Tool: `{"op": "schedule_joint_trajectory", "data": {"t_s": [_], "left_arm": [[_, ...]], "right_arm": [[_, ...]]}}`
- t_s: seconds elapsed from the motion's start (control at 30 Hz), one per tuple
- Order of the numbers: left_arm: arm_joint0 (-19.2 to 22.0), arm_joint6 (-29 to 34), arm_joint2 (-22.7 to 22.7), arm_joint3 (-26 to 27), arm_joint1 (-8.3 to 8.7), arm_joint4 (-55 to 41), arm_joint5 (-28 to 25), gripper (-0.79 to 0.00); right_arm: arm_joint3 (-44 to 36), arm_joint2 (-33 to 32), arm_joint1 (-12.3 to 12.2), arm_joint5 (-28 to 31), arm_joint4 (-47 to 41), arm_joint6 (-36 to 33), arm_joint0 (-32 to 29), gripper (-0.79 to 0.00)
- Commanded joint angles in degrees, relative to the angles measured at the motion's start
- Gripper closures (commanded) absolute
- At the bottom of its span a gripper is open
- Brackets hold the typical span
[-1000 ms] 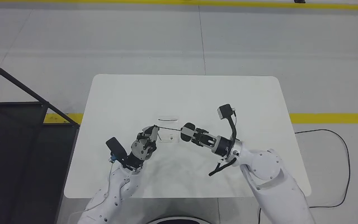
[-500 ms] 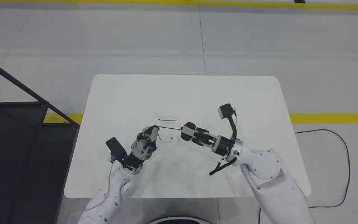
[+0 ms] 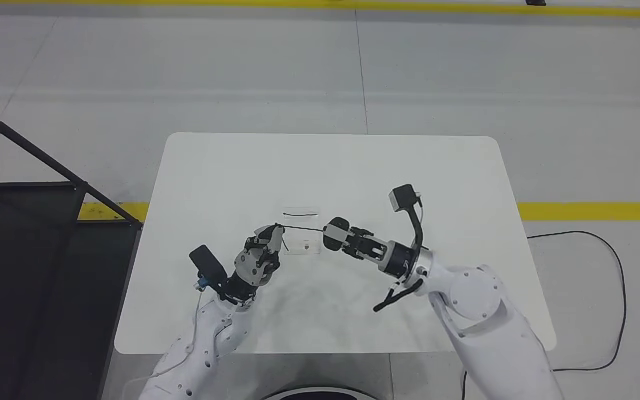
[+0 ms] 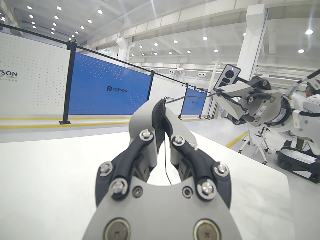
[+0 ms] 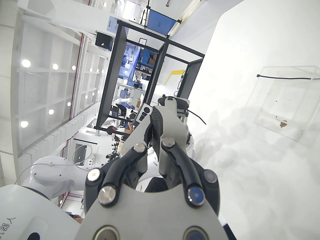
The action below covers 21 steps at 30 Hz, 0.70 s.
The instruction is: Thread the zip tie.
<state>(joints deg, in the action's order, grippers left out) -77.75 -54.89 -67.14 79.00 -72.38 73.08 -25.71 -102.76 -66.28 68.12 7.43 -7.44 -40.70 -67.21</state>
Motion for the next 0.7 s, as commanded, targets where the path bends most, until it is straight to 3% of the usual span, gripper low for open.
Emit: {"op": "schedule_joint_trajectory", "data": {"t_s": [0.0,0.67], "left_arm": [[0.0,0.0,0.0,0.0,0.0,0.0,0.0,0.0],[0.0,0.0,0.0,0.0,0.0,0.0,0.0,0.0]], "right_arm": [[0.05,0.0,-0.01,-0.16,-0.02,0.0,0.07,0.0],[0.56,0.47,-0.01,-2.21,-0.06,-0.55,1.18,0.0]]}}
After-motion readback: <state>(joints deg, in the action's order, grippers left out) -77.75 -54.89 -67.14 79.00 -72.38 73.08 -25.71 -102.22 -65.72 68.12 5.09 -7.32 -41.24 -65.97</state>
